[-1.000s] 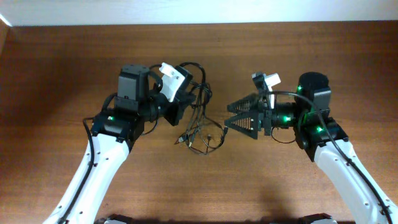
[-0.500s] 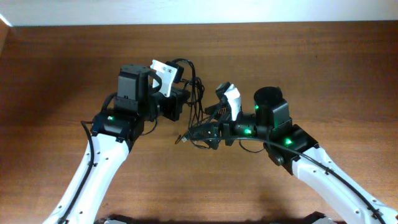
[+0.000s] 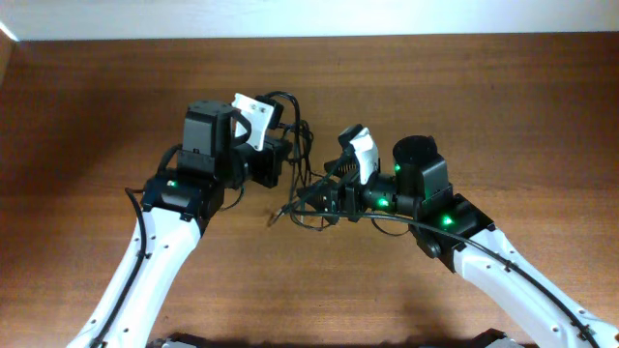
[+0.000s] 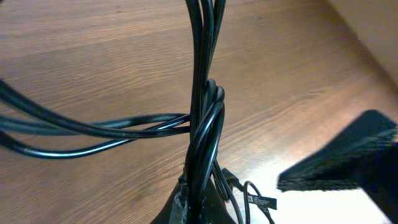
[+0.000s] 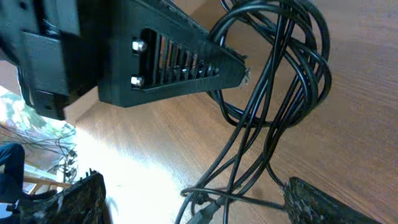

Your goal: Untangle cables

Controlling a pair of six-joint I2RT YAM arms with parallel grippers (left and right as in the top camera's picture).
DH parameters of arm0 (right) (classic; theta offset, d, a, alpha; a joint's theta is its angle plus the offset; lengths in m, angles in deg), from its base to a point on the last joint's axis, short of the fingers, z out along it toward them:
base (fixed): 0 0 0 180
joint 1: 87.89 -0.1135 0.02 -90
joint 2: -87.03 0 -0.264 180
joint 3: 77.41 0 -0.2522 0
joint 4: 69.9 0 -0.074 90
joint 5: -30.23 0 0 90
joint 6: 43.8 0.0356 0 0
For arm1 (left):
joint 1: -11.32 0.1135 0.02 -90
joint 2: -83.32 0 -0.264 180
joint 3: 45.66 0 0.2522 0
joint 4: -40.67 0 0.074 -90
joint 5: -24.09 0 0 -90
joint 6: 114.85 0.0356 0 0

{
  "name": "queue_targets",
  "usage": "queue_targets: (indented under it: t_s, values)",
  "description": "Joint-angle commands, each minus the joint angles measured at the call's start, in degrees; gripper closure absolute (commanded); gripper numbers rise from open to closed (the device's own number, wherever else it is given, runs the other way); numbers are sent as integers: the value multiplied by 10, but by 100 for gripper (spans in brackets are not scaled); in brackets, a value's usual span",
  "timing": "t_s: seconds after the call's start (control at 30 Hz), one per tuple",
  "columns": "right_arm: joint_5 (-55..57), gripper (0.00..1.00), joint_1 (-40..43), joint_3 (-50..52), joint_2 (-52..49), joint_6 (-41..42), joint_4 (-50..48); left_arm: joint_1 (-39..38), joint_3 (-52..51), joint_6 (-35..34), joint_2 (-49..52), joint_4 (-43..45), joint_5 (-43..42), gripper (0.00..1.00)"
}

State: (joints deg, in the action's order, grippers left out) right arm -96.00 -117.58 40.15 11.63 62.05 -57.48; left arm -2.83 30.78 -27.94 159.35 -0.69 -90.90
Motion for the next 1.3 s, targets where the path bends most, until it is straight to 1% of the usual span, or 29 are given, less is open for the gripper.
queue_targets:
  t_s: [0.0, 0.13, 0.2, 0.23, 0.3, 0.37, 0.5, 0.6, 0.7, 0.73, 0.83, 0.9, 1.13, 1.2, 1.23, 1.27]
  values:
    - [-8, 7, -10, -5, -3, -4, -9, -11, 0, -8, -1, 5, 23, 100]
    - [2, 6, -18, -5, -5, -7, -13, -37, 0, -32, 2, 14, 21, 100]
    - [9, 6, -18, -5, -18, -7, -11, -38, 0, -74, 2, 14, 16, 100]
    - [9, 6, -18, -5, -26, -7, -11, -38, 0, -82, 2, 14, 13, 100]
    - [9, 6, -18, -5, -46, -6, -17, -38, 0, -82, 2, 15, -7, 100]
    - [9, 6, -18, -5, -57, -6, -24, -38, 0, -82, 2, 15, -8, 100]
    - [9, 6, -18, -5, -60, -6, -26, -38, 0, -82, 2, 16, -29, 100]
    - [1, 7, -18, -5, -60, -6, -29, -38, 0, -82, 2, 16, -26, 100]
    - [-32, 9, -18, -5, -60, -4, -60, -37, 0, -82, 2, 14, 9, 100]
    - [-32, 9, -18, -5, -60, -4, -61, -38, 0, -82, 2, 14, 6, 100]
    - [-32, 9, -18, -5, -60, -4, -60, -38, 0, -82, 2, 14, -11, 100]
    - [-31, 9, -18, -5, -60, -4, -59, -38, 0, -82, 2, 16, -40, 100]
    - [-5, 9, -18, -5, -60, -5, -40, -37, 0, -82, 2, 16, -83, 100]
    - [-2, 9, -18, -5, -60, -6, -38, -36, 0, -75, 2, 16, -81, 100]
    - [-2, 10, -18, -5, -60, -6, -38, -35, 0, -75, 2, 16, -66, 100]
    - [-2, 10, -18, -5, -60, -6, -38, -35, 0, -75, 2, 14, -20, 100]
